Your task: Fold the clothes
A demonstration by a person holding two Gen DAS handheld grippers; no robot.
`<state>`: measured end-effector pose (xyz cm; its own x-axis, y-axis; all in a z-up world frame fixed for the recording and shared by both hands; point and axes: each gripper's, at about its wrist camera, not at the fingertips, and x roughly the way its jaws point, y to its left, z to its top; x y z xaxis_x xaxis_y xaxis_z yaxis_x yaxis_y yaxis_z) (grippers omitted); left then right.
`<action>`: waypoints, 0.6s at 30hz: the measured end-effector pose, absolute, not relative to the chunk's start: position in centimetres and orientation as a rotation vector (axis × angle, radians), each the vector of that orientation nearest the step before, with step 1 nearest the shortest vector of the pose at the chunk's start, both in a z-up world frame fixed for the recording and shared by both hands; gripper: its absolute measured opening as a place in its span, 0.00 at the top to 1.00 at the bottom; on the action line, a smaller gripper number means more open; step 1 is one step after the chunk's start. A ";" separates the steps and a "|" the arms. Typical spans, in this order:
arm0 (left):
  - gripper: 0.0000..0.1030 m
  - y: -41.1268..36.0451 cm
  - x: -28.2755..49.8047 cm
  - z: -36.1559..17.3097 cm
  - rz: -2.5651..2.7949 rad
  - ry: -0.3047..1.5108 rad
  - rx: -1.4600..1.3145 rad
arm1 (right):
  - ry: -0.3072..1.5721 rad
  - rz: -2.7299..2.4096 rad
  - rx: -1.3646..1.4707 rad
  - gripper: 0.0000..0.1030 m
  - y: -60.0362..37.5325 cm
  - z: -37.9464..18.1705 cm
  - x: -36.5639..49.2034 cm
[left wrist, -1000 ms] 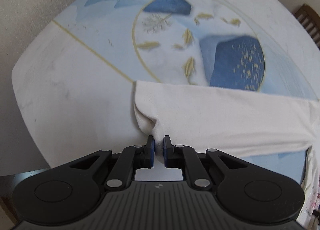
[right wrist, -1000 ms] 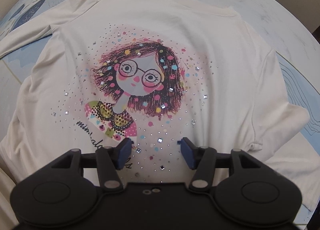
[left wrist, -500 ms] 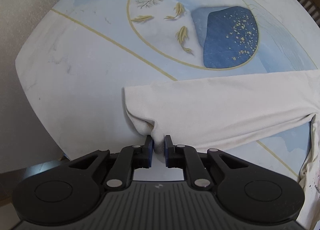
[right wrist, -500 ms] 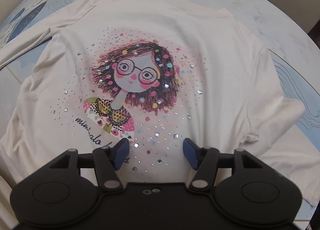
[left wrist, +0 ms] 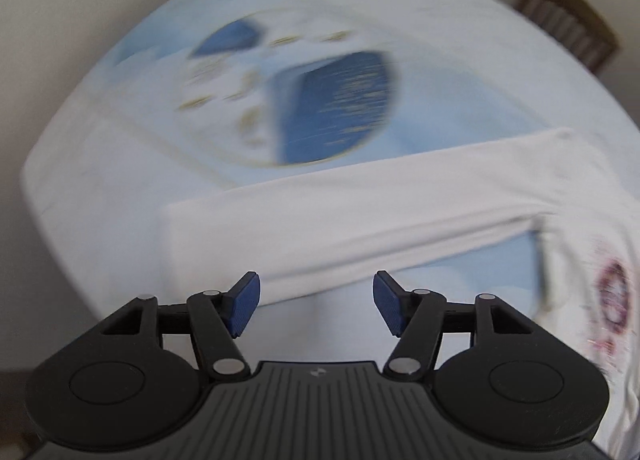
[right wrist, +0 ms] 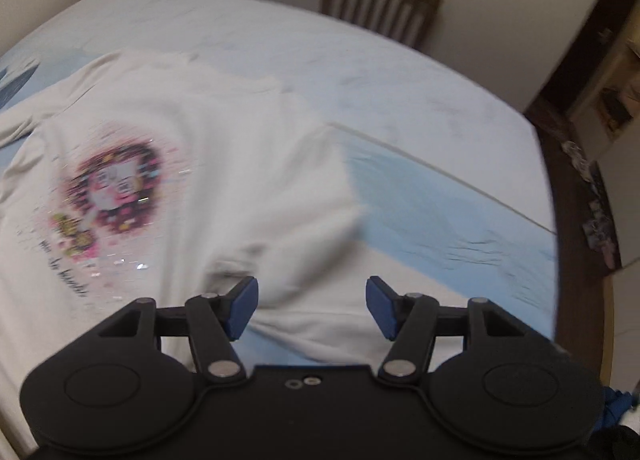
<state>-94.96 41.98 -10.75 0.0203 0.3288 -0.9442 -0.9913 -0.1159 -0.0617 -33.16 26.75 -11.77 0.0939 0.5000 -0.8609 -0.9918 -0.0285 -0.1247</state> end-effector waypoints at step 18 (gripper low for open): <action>0.37 40.8 -63.1 -9.7 0.996 0.913 -0.776 | 0.993 1.145 -0.799 0.00 22.1 -17.6 -13.9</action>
